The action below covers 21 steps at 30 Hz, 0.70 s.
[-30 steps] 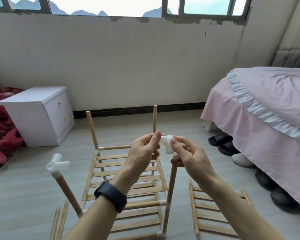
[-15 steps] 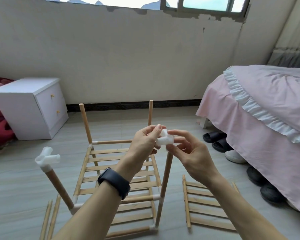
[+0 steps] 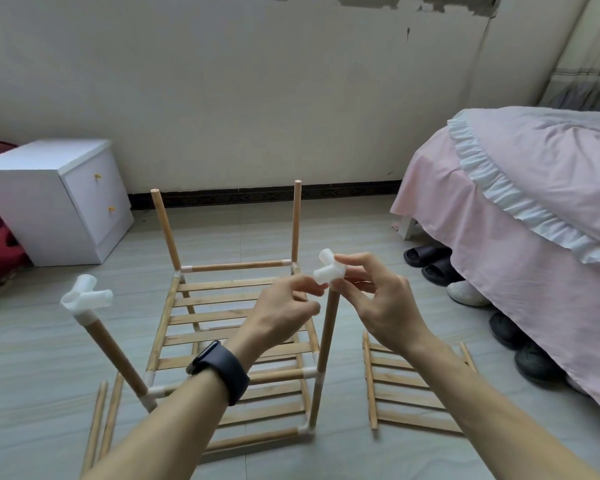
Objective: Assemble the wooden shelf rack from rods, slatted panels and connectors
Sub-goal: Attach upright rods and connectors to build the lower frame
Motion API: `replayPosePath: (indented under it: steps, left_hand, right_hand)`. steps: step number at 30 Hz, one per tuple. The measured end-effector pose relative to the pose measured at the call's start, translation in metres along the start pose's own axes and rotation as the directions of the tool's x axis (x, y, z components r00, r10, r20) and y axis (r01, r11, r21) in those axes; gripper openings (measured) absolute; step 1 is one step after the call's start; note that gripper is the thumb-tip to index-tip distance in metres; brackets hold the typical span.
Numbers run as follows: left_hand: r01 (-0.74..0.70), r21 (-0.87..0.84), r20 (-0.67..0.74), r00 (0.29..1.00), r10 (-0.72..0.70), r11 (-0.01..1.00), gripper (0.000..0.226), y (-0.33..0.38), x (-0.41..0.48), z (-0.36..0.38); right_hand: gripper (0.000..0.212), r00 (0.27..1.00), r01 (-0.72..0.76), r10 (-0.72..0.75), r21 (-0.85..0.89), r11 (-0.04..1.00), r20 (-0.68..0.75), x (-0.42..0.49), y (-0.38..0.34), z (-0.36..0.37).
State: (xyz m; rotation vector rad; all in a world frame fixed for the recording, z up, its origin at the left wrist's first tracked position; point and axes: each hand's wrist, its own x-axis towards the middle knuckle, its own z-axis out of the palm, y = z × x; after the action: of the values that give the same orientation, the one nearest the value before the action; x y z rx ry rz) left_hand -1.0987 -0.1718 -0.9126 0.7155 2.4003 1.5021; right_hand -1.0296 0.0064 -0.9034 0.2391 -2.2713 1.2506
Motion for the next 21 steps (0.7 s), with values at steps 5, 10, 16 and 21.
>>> replayPosePath:
  steps: [5, 10, 16, 21]
  left_hand:
    - [-0.045, 0.069, -0.012, 0.999, 0.046, 0.997, 0.018, -0.010, 0.000, 0.021]
    - [-0.074, 0.118, -0.043, 0.996, 0.080, 0.990, 0.017, -0.014, 0.001, 0.023]
    - [-0.100, 0.178, -0.060, 0.992, 0.112, 0.979, 0.020, -0.012, -0.004, 0.021]
    - [-0.175, 0.430, -0.016, 0.979, 0.202, 0.886, 0.016, -0.005, -0.014, 0.011]
  right_hand:
    - [0.032, 0.998, 0.055, -0.056, -0.055, 0.997, -0.019, -0.002, 0.005, 0.003]
    - [0.033, 0.991, 0.118, -0.129, -0.191, 0.974, -0.045, -0.004, 0.005, 0.006]
    - [0.034, 0.978, 0.145, -0.186, -0.323, 0.935, -0.100, -0.008, -0.001, 0.014]
    - [0.033, 0.989, 0.118, -0.131, -0.178, 0.977, -0.064, -0.010, -0.008, 0.010]
